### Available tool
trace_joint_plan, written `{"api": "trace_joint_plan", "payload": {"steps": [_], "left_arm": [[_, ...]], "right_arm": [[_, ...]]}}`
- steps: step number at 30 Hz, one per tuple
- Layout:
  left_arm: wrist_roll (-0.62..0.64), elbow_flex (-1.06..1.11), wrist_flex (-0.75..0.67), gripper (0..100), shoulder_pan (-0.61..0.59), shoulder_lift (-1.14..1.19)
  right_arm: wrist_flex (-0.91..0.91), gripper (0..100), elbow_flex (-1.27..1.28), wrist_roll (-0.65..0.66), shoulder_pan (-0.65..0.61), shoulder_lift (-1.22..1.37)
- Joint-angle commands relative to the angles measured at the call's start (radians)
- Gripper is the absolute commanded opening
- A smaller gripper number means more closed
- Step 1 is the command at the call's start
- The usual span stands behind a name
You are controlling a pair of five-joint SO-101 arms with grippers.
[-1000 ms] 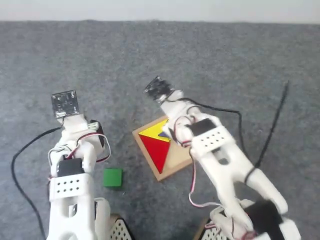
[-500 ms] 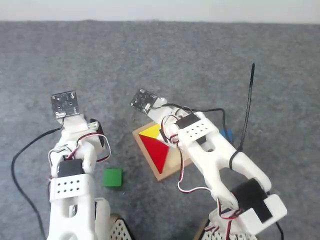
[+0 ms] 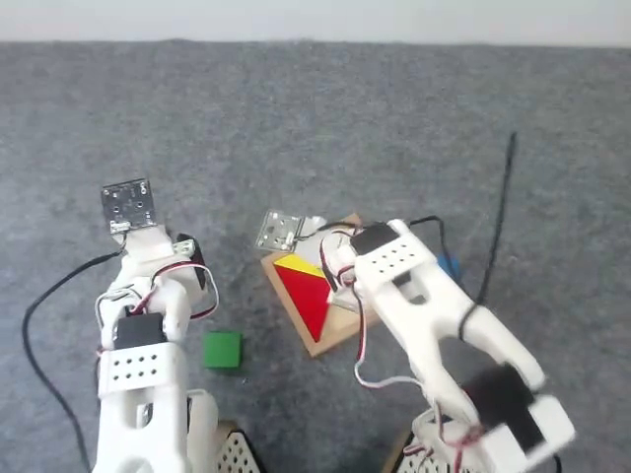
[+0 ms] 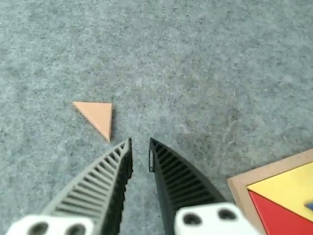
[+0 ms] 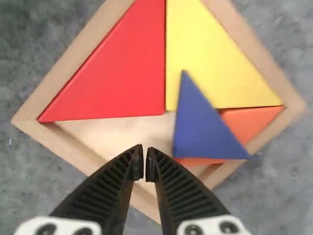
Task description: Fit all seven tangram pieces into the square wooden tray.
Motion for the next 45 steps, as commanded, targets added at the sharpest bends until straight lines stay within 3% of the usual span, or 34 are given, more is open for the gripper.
{"api": "trace_joint_plan", "payload": {"steps": [1,8,12,24,30,45], "left_arm": [[-0.017,-0.004,-0.025,6,0.026,-0.014],[-0.014,0.001,-0.028,6,0.021,-0.017],[-0.014,0.001,-0.029,6,0.021,-0.015],[-0.017,0.002,-0.029,6,0.023,-0.02],[-0.017,0.002,-0.029,6,0.023,-0.021],[-0.018,0.002,-0.029,6,0.028,-0.021]], "right_arm": [[-0.002,1.7,-0.066,0.008,-0.01,-0.163],[-0.361,2.0,-0.072,-0.298,0.022,-0.041],[-0.444,2.0,-0.077,-0.313,0.008,0.104],[-0.168,1.7,-0.15,-0.308,0.007,0.116],[-0.076,1.7,-0.149,-0.175,0.024,0.116],[-0.022,1.7,-0.152,-0.176,0.085,-0.036]]}}
